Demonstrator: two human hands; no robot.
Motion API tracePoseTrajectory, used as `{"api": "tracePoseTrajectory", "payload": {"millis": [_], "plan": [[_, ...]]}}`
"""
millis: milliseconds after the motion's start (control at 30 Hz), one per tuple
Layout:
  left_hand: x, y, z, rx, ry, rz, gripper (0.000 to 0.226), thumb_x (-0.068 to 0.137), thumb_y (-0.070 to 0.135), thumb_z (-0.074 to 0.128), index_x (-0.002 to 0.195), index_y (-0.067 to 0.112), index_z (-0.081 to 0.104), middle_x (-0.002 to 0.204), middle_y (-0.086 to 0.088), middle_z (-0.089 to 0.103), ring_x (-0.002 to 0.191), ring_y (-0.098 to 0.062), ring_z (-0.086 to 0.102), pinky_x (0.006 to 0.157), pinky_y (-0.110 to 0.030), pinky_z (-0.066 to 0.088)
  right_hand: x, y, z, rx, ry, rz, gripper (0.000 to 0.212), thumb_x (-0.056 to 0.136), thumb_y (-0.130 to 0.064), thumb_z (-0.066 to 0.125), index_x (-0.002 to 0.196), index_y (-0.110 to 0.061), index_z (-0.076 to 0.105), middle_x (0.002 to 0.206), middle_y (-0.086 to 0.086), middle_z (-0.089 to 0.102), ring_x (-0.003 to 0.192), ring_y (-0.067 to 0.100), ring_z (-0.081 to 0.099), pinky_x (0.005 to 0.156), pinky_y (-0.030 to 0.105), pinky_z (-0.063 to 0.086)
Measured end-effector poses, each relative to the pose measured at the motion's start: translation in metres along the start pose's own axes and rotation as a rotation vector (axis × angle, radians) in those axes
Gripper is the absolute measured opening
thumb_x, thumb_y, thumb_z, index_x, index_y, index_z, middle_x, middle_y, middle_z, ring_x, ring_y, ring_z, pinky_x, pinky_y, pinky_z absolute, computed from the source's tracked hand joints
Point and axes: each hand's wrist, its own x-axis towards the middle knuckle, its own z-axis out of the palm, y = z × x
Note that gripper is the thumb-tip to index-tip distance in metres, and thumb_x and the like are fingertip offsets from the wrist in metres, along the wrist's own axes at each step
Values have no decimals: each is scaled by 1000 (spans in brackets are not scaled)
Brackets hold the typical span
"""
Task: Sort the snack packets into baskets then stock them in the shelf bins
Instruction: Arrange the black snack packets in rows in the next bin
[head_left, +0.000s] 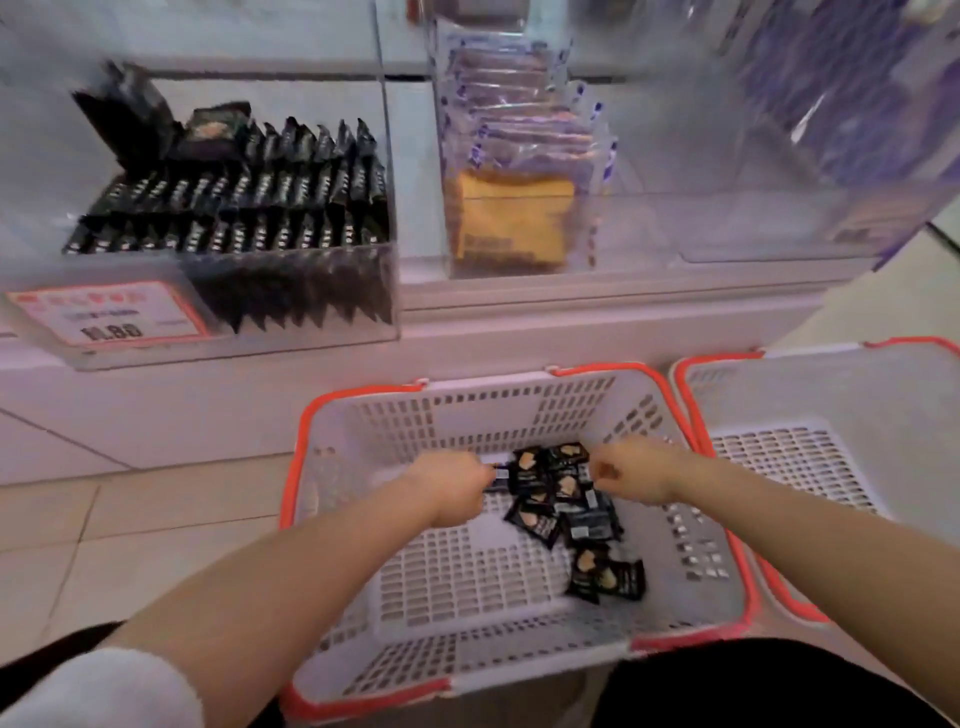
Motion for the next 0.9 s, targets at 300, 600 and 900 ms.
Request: {"api": "tracePoseTrajectory", "payload": {"millis": [300,600,900], "plan": [[84,3,88,-73,-309,-70,25,98,18,34,115,9,49,116,-14,53,95,-29,54,72,-39,48,89,58,103,17,-109,45,28,97,-20,41,121,-8,48,98,10,50,92,27,52,75,34,43],[135,1,115,-99,-174,-144,45,92,10,44,135,8,34,142,-13,29,122,-31,37,90,-39,41,117,74,174,-150,-56,94,51,88,-11,53,137,-10,36,140,10,37,127,29,35,102,41,33],[167,-1,149,-178,-26,-268,53,88,11,53,137,8,31,142,-10,32,130,-27,30,102,-35,30,110,64,166,512,78,290,45,84,-22,64,125,-11,48,120,8,57,105,25,54,79,32,46]]}}
